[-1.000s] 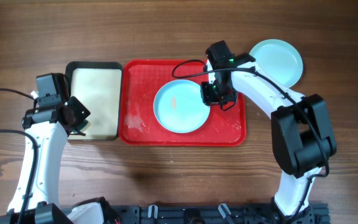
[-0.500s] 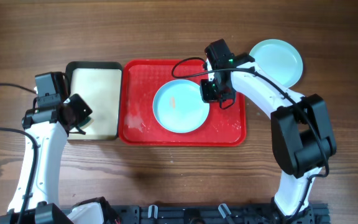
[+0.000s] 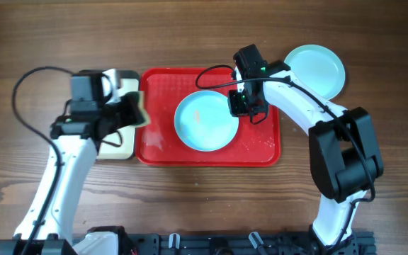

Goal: Clean dirty plates on tray and stack at the side
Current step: 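Move the sponge from the black tray onto the plate with the left gripper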

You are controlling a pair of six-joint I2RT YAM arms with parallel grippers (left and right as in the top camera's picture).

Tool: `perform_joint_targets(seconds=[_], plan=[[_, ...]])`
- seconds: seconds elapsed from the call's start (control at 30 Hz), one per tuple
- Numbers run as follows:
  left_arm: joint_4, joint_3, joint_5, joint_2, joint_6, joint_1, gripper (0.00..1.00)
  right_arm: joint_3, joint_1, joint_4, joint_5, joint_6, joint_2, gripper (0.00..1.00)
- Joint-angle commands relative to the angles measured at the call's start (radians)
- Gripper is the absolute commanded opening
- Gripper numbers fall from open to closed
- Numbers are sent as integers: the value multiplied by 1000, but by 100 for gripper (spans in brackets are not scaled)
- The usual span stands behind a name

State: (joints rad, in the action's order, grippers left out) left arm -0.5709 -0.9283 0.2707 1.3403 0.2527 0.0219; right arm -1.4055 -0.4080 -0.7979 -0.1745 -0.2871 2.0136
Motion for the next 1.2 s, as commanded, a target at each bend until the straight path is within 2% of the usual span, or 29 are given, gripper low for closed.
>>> perform_joint_targets(seconds=[0.0,0.2,0.33,0.83,1.0,1.17], plan=[[55,-53,-13,-16,84,141,4,11,-1,5,1,-2,-20,5],[98,-53,-175,28,163,294,4,11,-1,9,-97,-2,-20,4],[112,-53,-187,91,183,341,4,11,-1,10,-97,-1,-20,5],[197,-53,-190,291,280,348,4,25,-1,43,-96,-2,-5,4],[201,-53,-175,318,280,353,4,41,-1,46,-76,0,-5,15],[206,-53,-182,327,280,374,4,64,-1,55,-74,-1,-5,15]])
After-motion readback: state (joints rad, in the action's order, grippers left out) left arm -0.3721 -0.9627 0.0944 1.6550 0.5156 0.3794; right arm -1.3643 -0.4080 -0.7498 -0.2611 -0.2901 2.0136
